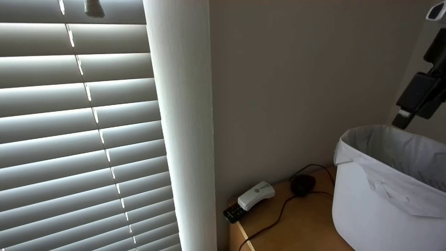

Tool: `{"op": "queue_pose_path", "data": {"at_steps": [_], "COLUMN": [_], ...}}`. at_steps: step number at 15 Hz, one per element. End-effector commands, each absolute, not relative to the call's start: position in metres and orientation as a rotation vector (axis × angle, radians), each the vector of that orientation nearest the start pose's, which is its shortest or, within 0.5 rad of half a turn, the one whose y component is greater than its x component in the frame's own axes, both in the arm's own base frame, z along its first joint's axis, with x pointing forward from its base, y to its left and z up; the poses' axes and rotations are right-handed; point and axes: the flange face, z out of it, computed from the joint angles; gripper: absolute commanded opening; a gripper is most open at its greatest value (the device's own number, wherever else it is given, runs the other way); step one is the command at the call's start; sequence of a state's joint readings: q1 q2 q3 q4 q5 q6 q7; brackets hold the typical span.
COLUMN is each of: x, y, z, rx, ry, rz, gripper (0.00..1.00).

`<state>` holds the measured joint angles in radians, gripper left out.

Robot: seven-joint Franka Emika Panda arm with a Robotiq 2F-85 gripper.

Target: Remove the orange packet from the white bin and put it on the table

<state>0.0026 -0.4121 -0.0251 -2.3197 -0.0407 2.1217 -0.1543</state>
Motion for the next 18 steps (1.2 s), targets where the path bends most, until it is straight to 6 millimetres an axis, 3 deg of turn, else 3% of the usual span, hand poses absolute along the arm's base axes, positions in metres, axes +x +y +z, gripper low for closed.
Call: {"op": "queue_pose_path", "data": {"at_steps": [1, 7, 18], "x": [0.445, 0.448, 0.458], "y": [-0.020, -0.021, -0.042], "z": [0.512, 0.512, 0.424], "rx": [-3.157, -3.158, -3.049], "ry": [-0.280, -0.292, -0.474], "rz": [-0.304, -0.304, 0.124], "gripper": [1.00, 1.00, 1.00]}}
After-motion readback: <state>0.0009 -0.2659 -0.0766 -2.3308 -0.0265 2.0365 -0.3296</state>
